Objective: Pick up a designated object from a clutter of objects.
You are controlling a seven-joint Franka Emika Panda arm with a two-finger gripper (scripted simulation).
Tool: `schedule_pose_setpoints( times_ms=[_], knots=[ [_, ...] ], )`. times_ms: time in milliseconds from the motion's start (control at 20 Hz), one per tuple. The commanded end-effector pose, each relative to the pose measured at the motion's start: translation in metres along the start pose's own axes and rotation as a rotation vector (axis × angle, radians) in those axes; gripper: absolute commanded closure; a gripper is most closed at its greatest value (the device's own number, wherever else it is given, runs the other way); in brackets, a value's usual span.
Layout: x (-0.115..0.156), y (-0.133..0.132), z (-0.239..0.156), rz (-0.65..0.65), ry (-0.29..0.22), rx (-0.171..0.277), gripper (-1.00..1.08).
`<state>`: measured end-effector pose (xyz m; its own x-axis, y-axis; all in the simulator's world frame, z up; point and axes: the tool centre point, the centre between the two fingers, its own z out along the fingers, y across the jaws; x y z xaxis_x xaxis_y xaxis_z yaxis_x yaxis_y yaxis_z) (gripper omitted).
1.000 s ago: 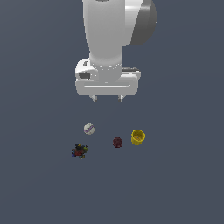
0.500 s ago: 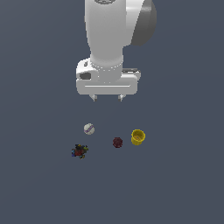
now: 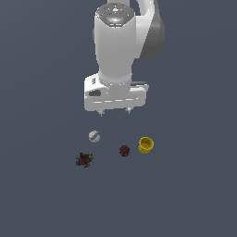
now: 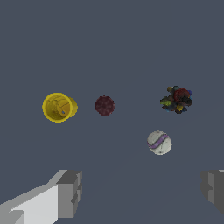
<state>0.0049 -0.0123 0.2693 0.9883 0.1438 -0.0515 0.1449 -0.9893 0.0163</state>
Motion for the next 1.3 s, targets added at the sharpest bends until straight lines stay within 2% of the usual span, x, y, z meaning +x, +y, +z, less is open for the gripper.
schedule_pose_setpoints(
  times_ms=[0,700,1250],
  knots=[
    [0.006,-0.001,0.011,-0.052,0.002,-0.003,-0.92],
    [0.043,-0.017,0.102,-0.453,0.024,-0.013,-0.92],
    [0.058,-0.032,0.166,-0.721,0.046,-0.008,-0.92]
  ],
)
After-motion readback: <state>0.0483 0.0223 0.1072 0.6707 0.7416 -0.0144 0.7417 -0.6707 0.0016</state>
